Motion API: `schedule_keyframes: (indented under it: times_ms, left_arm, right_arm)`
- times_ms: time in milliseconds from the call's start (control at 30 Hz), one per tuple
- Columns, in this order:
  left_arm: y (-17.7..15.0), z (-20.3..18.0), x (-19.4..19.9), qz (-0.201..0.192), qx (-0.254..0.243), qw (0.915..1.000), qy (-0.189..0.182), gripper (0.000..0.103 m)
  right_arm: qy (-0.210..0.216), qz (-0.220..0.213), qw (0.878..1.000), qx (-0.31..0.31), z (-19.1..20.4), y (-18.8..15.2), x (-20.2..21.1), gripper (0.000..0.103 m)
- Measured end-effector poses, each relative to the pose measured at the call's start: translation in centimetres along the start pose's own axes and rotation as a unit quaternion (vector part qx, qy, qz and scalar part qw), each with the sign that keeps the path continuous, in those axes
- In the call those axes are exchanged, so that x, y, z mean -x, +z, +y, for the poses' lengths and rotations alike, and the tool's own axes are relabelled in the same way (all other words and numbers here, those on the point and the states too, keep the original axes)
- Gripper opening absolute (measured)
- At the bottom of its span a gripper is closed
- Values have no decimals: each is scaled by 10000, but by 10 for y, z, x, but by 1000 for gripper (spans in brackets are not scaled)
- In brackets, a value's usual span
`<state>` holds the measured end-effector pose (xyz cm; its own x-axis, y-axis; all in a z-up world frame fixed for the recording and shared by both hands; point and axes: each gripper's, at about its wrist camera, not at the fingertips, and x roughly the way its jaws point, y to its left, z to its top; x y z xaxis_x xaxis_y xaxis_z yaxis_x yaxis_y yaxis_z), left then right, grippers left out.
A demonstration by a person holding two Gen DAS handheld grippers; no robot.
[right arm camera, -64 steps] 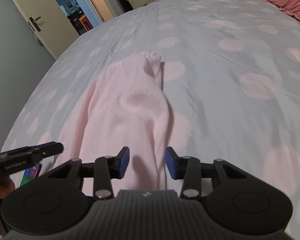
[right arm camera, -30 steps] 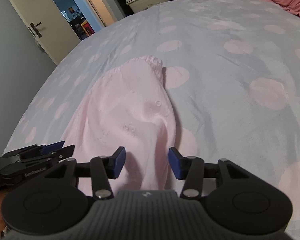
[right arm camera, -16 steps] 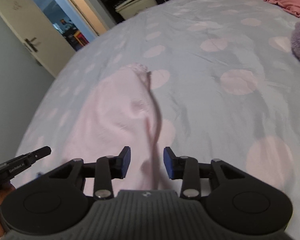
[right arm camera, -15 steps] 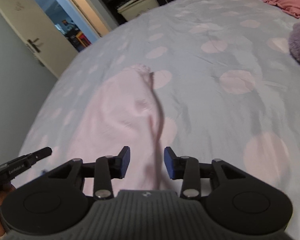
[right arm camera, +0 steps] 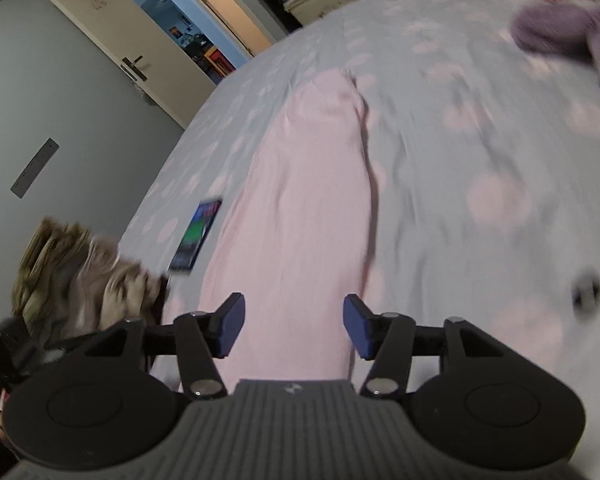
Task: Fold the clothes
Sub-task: 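Pinch the ruffled hem with both tools and lift it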
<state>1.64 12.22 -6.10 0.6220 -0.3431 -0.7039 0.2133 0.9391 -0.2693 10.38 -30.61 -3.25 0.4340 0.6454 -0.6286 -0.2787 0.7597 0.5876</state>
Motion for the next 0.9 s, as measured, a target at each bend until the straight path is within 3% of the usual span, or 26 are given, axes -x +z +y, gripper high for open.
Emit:
schedule_keyframes:
  times_ms: [200,333,433,633,767,900]
  left_arm:
    - [-71,5,21,682,408,9968,-93,41]
    - [-94,-2,40,778,103,9959,-459,41]
    - [-113,-9,40,1108,-100,9930,-397,41]
    - [-143,-12,24,1708,-148,9849,-255,41]
    - [-150,-9,16,1776,-214,9838,-73,41]
    - [-153,-4,6,1811,-52,9829,-321,41]
  right_arm:
    - [-46,687,9974,-218,-10,-92,3,59]
    - [56,1131,9936,-57,0,-131,2,59]
    - [56,1446,9893,155,9,-156,-1,60]
    - [-176,1940,9796,493,21,-192,-18,70]
    - [-485,2053,9730,942,21,-205,-28,72]
    - [-547,2117,9699,1073,17,-210,-37,72]
